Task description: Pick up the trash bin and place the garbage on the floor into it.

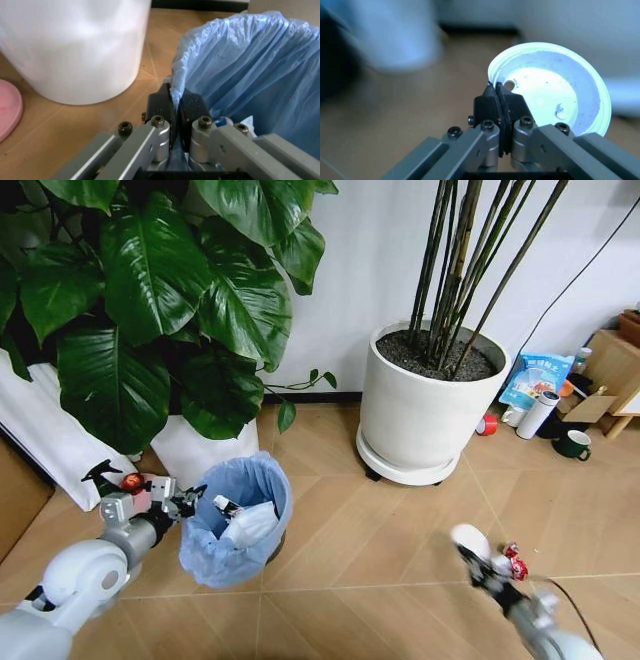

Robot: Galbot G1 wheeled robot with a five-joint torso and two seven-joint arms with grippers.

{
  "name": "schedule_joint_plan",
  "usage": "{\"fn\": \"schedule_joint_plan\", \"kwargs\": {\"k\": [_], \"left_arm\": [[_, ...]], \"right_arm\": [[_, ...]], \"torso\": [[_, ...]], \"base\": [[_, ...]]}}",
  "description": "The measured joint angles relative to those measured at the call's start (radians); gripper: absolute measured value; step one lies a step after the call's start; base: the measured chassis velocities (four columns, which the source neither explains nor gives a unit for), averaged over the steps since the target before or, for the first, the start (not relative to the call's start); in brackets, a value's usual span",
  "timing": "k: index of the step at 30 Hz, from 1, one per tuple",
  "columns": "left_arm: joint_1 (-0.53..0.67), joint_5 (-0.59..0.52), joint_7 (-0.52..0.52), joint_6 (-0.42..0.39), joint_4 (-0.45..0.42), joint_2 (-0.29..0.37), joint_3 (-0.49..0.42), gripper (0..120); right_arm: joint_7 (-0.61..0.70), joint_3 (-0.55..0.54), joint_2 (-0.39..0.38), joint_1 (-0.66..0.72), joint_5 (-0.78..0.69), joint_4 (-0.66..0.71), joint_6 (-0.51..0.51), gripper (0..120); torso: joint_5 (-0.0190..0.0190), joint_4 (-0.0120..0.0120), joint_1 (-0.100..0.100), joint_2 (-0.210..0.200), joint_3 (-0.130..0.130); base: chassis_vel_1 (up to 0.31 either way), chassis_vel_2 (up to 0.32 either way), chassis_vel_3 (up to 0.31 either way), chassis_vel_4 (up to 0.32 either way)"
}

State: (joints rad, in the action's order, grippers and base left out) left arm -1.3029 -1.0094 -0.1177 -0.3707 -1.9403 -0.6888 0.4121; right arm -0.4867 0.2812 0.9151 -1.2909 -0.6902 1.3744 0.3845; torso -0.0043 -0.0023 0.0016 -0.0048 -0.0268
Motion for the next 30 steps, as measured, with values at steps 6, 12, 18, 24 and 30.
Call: {"fn": "schedule_joint_plan", "kwargs": {"k": [6,12,18,24,30], "left_arm": [[0.113,-0.008,-0.001,0.006,0.032,0.01,-0.126,0],[0.187,-0.015,-0.001,0.007,0.059,-0.005,-0.202,0],[0.225,-0.017,-0.003,0.007,0.073,-0.017,-0.253,0],[0.244,-0.018,-0.003,0.007,0.077,-0.02,-0.275,0],[0.256,-0.02,-0.005,0.005,0.077,-0.024,-0.289,0]], "right_arm": [[-0.154,-0.438,-0.001,0.394,-0.23,0.043,0.08,0],[-0.189,-0.624,0.048,0.611,-0.286,0.03,0.08,0],[-0.242,-0.795,0.061,0.762,-0.297,0.002,0.04,0],[-0.271,-0.892,0.06,0.843,-0.274,-0.035,0.018,0],[-0.28,-0.936,0.065,0.913,-0.215,-0.06,-0.005,0]], "torso": [[-0.0006,0.0,0.0,0.0,0.0],[-0.0015,0.0001,0.0,0.0,0.0],[-0.0004,-0.0004,0.0,0.0,0.0],[-0.0005,-0.0005,0.0,0.0,0.0],[-0.0005,-0.0002,0.0,0.0,0.0]], "base": [[0.0,0.0,0.0,0.0],[0.0,0.0,0.0,0.0],[0.0,0.0,0.0,0.0],[0.0,0.0,0.0,0.0],[0.0,0.0,0.0,0.0]]}}
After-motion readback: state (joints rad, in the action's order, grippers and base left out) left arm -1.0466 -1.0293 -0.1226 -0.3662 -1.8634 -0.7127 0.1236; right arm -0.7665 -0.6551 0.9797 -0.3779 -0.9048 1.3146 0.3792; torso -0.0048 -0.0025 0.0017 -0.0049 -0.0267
